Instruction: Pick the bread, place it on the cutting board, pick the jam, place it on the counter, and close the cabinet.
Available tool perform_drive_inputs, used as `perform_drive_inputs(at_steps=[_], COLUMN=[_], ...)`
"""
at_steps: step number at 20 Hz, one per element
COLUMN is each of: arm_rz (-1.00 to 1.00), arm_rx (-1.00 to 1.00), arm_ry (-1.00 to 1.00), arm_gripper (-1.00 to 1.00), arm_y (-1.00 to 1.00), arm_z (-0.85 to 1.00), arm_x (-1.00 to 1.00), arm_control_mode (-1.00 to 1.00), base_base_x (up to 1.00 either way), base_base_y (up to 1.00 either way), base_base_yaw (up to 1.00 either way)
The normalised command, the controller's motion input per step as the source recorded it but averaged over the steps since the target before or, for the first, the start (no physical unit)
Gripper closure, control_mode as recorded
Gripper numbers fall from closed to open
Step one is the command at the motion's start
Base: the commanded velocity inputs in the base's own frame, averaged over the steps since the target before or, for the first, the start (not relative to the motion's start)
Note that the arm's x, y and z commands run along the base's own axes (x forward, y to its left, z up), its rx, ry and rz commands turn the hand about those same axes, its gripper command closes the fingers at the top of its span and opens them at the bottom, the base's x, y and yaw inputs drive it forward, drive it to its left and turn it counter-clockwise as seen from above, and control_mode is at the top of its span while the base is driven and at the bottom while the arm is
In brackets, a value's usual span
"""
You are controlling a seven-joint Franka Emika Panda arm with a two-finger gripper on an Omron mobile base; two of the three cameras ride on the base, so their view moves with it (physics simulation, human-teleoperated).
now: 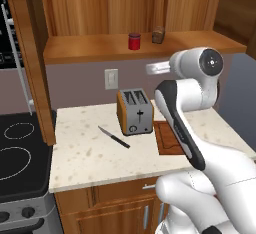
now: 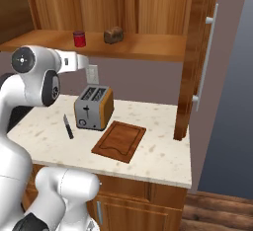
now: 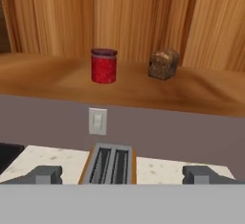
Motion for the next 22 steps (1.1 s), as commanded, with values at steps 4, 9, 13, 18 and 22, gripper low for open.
perform_drive_inputs(at_steps=[4, 9, 13, 18, 22], arm_rz=[0.0, 0.0, 0.0, 0.0, 0.0], arm_rx=[0.0, 0.0, 0.0, 0.0, 0.0], arm_ry=[0.0, 0.0, 0.0, 0.0, 0.0], arm_gripper=[-1.0, -1.0, -1.0, -1.0, -1.0], arm_y=[0.06, 0.1, 0.11, 0.08, 0.07], arm_z=[0.31, 0.22, 0.2, 0.2, 0.18], arm_x=[0.0, 0.0, 0.0, 0.0, 0.0], arm_control_mode=[-1.0, -1.0, -1.0, -1.0, -1.0], base_base_x=[0.0, 0.0, 0.0, 0.0, 0.0], base_base_y=[0.0, 0.0, 0.0, 0.0, 0.0], base_base_yaw=[0.0, 0.0, 0.0, 0.0, 0.0])
